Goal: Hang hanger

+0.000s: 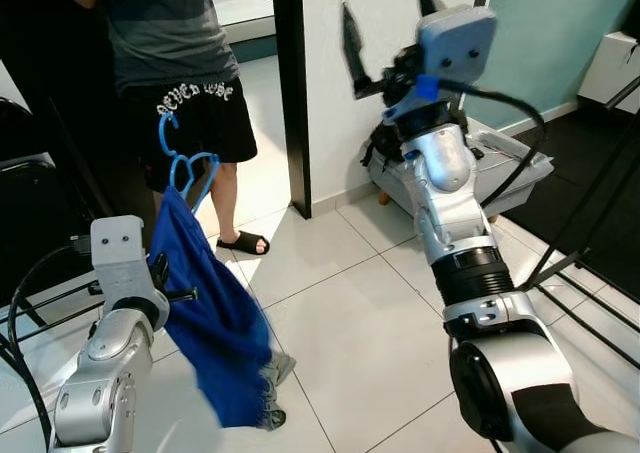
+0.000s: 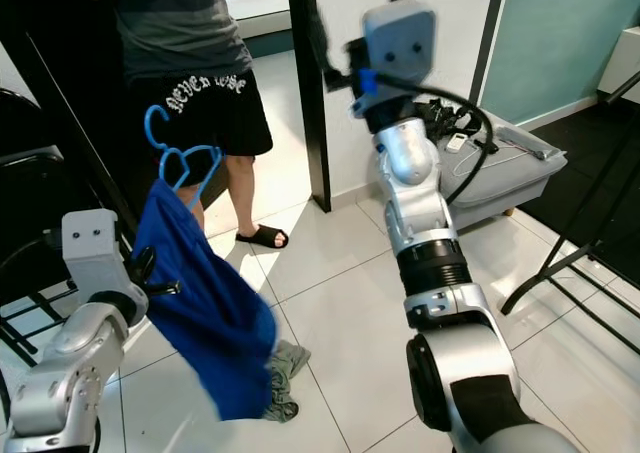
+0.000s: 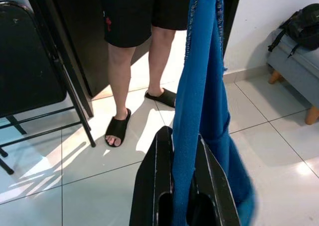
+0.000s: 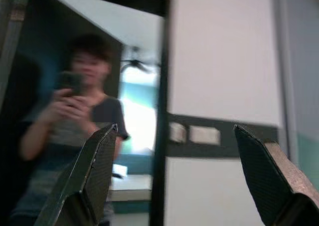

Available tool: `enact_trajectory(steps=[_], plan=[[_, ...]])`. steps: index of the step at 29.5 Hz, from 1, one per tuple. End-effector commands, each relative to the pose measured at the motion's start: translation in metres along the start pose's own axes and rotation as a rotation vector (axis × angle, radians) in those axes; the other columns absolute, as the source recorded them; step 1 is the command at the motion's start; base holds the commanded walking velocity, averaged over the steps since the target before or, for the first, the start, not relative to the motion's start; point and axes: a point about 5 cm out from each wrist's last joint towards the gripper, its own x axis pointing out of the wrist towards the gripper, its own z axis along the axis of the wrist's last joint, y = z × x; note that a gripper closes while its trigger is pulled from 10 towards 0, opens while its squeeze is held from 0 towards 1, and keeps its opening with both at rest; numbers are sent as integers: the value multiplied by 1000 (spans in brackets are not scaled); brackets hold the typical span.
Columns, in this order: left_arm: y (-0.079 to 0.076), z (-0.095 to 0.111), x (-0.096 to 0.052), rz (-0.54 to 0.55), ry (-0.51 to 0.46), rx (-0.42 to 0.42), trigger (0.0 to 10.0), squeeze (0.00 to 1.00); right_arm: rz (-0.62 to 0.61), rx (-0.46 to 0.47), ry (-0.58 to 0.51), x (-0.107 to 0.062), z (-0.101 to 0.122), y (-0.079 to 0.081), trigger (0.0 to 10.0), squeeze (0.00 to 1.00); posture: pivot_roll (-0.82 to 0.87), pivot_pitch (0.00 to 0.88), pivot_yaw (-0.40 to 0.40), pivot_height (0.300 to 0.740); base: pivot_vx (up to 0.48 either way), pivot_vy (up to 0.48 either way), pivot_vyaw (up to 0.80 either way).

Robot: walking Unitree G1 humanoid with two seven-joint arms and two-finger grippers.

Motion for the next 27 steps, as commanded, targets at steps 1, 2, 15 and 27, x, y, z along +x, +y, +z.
enact_trajectory(steps=[1,2,15,27], plan=[[4,2,0,10,-12,17,10000,0,42,-1,-11,3,2,8,10000,0,131,0,34,740,0,0,0],[5,2,0,10,-11,17,10000,0,122,-34,-41,2,5,20,10000,0,131,0,33,740,0,0,0],[5,1,2,12,-11,12,10000,0,-29,-34,10,7,-1,-2,10000,0,129,0,25,740,0,0,0],[3,-2,4,3,-8,7,10000,0,13,-74,5,6,-3,2,10000,0,126,0,18,740,0,0,0]])
